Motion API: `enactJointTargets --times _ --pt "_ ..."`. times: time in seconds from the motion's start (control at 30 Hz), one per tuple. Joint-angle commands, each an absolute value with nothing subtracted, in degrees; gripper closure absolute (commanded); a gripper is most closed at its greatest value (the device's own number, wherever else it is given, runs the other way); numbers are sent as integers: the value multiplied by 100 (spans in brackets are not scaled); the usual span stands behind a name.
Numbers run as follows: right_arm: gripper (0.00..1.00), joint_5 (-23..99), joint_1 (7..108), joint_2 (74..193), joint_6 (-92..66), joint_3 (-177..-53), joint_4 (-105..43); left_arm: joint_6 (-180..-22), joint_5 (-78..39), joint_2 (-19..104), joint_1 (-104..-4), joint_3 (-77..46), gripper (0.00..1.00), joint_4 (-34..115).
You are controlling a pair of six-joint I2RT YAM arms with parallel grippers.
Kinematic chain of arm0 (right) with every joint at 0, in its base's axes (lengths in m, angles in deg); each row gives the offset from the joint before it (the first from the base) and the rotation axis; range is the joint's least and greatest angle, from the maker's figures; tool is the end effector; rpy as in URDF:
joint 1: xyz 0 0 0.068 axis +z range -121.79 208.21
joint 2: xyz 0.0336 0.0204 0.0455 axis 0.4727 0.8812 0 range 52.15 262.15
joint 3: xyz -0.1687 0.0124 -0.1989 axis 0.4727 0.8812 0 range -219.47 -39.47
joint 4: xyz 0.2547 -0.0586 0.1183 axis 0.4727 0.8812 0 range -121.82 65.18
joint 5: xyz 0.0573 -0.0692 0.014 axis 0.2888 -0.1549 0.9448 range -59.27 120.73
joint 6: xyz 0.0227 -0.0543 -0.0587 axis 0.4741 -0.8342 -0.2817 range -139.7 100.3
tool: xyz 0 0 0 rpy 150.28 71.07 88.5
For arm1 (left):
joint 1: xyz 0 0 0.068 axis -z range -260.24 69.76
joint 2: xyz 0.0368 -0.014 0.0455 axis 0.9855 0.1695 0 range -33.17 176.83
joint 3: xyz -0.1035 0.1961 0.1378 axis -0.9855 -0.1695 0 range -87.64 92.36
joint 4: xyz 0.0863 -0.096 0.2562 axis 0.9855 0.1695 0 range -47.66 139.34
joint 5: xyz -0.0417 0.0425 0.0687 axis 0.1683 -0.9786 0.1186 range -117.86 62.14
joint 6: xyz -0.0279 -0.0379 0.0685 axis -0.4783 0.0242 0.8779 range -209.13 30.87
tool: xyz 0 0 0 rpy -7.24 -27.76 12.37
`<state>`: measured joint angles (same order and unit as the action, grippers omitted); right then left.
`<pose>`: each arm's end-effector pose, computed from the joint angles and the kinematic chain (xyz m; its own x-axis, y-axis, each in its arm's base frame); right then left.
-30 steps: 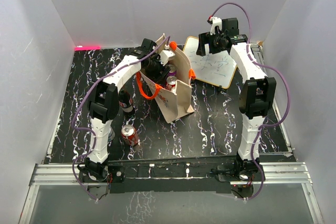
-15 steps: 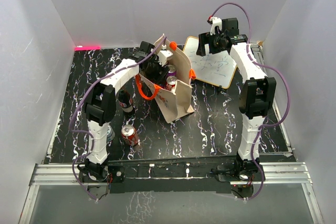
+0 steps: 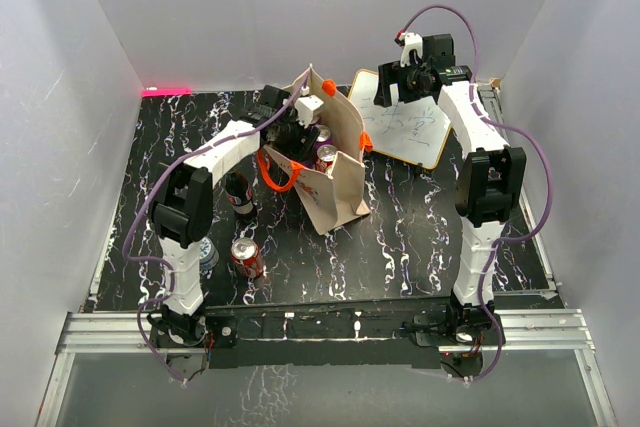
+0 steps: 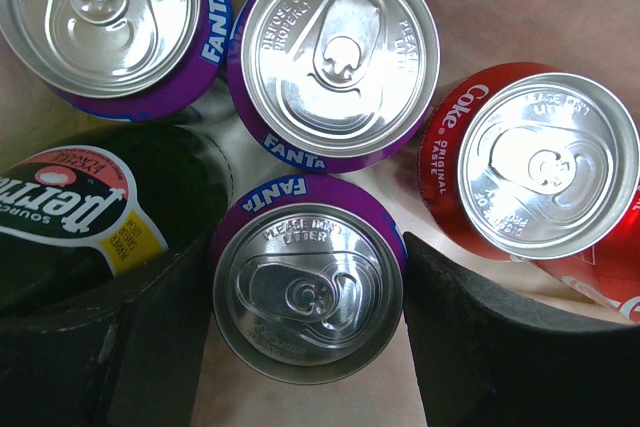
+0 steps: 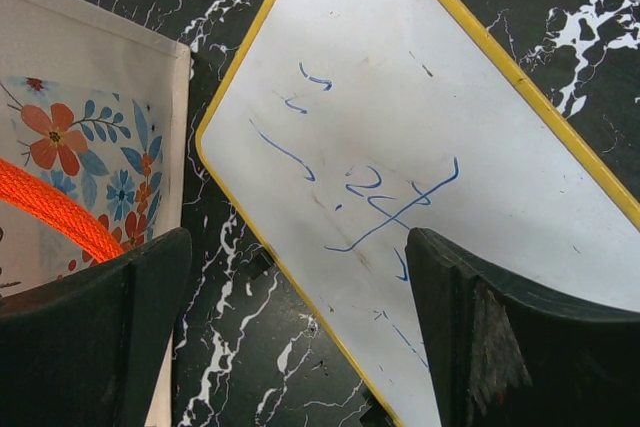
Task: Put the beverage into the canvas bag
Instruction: Place the drink in the canvas bag.
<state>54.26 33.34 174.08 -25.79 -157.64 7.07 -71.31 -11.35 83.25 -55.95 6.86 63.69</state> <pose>0.5272 0.0763 0.2741 -0.6312 -0.1543 -0.7601 -0.4439 0.8755 0.1909 0.4576 -0.2291 0.1947 -0.4163 0.5097 -0.7529 0.7462 0.6647 0.0374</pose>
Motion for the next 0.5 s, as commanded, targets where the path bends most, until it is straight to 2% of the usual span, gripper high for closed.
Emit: enactJointTargets --times 0.0,0.47 --pt "8 5432 3316 17092 -2604 -15755 459 -7456 -1616 7701 -5773 526 100 6009" --pt "8 5387 3322 17063 -2583 -15728 458 -7783 -1637 7794 -5884 149 100 5718"
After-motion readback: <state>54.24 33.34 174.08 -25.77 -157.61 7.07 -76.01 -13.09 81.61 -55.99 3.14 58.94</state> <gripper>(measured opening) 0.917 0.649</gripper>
